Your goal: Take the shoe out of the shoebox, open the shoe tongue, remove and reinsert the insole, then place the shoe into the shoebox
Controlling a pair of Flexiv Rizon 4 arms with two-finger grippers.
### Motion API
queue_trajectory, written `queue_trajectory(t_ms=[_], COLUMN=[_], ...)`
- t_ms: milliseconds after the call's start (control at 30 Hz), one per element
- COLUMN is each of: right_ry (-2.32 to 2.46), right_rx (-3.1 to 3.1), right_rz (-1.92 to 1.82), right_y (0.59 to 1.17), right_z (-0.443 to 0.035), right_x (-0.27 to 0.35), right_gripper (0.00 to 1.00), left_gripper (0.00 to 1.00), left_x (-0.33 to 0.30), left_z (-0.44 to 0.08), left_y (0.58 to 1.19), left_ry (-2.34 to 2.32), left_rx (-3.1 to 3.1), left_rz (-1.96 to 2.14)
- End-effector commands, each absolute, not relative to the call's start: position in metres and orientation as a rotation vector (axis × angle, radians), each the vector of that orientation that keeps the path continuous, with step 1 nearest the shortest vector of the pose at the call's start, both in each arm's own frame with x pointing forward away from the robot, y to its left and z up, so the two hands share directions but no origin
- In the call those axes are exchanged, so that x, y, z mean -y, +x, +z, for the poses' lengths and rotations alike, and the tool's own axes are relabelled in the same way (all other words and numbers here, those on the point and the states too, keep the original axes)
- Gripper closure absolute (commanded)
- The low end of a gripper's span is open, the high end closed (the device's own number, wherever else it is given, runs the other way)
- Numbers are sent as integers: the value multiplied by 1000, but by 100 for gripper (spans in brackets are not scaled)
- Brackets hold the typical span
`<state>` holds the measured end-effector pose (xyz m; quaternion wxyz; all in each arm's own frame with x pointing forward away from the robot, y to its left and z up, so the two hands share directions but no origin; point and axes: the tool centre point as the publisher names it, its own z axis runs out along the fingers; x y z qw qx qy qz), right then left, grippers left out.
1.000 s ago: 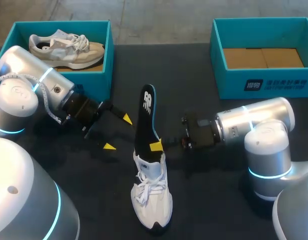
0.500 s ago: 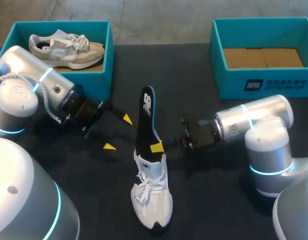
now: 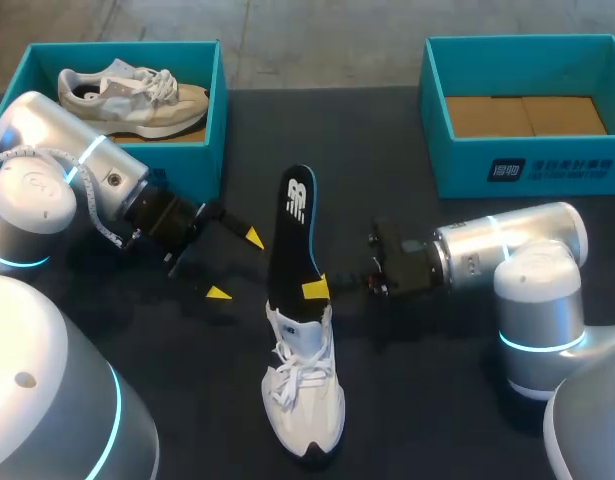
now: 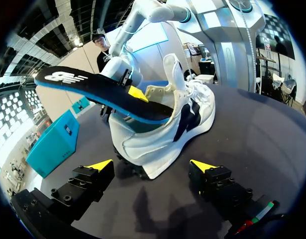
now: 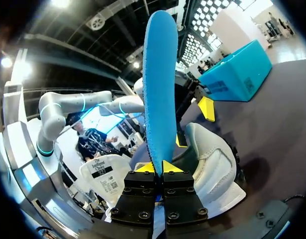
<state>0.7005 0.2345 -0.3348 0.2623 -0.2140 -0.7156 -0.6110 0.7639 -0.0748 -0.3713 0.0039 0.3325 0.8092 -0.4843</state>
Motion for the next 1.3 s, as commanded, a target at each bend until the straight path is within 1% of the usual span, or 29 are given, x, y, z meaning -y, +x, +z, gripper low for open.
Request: queue_trajectory(t_ms=[33, 600, 1300], right_ry=[-556, -519, -509], right_rx=[1912, 1884, 1828], right_rz=[-1661, -1547, -1593], right_y=[706, 716, 702], right_z=[-335, -337, -345], right_x=[-236, -239, -229], right_gripper=[100, 100, 100], left_gripper=[0, 0, 0], left_x=[74, 74, 74], left_z=[-371, -371, -371], left_y=[764, 764, 764], left_ry=[1044, 1044, 1044], left_rx=[-2537, -2537, -2537], left_rz=[-1516, -1516, -1516])
